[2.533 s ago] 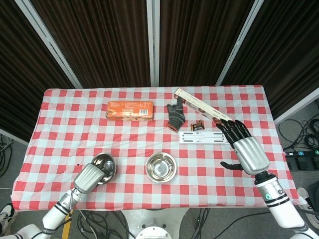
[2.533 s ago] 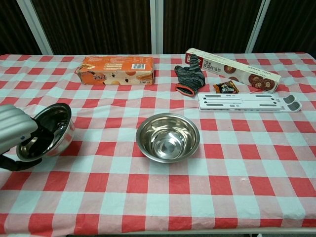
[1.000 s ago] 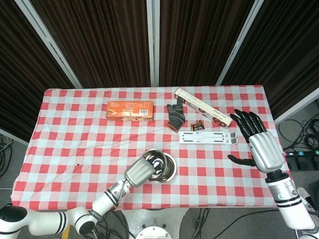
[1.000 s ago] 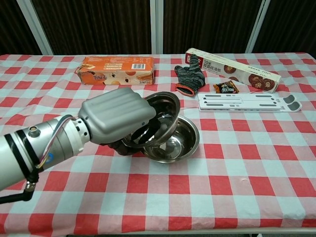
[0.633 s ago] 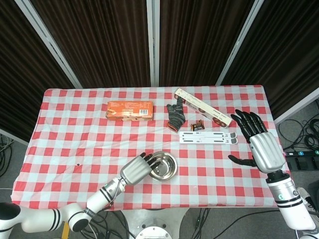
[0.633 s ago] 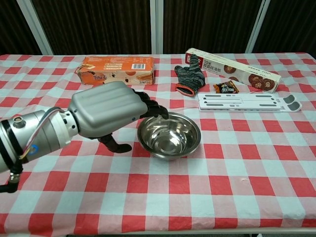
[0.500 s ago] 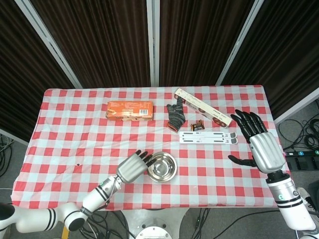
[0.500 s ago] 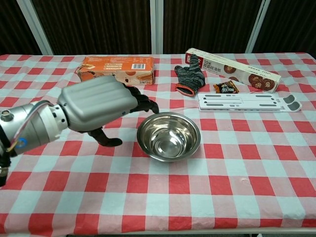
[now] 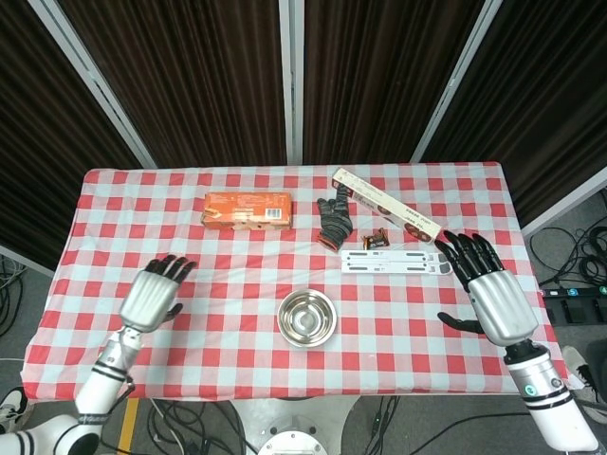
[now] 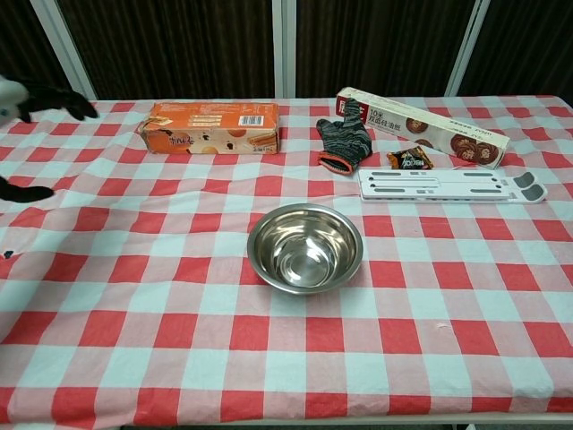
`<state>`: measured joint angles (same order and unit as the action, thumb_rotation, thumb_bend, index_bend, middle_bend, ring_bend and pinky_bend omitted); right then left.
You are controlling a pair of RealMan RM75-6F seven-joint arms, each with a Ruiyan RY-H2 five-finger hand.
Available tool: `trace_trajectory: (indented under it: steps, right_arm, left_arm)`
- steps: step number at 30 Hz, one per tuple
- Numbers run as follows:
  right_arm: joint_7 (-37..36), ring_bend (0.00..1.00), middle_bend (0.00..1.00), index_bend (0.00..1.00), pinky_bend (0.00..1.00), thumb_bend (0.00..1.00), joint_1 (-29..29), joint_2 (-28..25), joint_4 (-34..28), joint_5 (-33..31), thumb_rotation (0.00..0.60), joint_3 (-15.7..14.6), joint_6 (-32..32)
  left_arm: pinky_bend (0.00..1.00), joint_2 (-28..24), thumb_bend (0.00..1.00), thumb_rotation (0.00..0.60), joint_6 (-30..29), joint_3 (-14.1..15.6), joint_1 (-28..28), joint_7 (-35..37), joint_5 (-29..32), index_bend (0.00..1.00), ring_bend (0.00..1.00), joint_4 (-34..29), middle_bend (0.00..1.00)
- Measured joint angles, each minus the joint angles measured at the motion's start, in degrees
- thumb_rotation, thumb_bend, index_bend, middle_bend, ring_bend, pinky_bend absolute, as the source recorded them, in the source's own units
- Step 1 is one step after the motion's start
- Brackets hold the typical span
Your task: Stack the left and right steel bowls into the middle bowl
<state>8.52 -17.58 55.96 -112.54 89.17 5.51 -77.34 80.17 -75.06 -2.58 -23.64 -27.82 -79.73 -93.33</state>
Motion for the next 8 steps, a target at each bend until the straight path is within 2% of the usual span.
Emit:
trace_trajectory:
  steps: [3, 8]
  right_arm:
    - [2.33, 0.00, 0.01, 0.00, 0.00, 0.00, 2.29, 2.93, 3.01, 1.08, 0.600, -2.29, -1.75]
    - [4.16, 0.00, 0.00, 0.00, 0.00, 0.00, 5.22, 7.15, 8.40, 2.93, 0.600, -6.24, -2.72]
  left_arm:
    - [0.29, -2.79, 0.20, 0.600, -4.75, 0.30, 5.03, 8.13, 1.68, 0.25, 0.20, -1.11, 0.29]
    - [0.28, -5.27, 0.20, 0.600, -12.33, 0.84, 11.39, 15.61, 1.61, 0.25, 0.20, -1.07, 0.29]
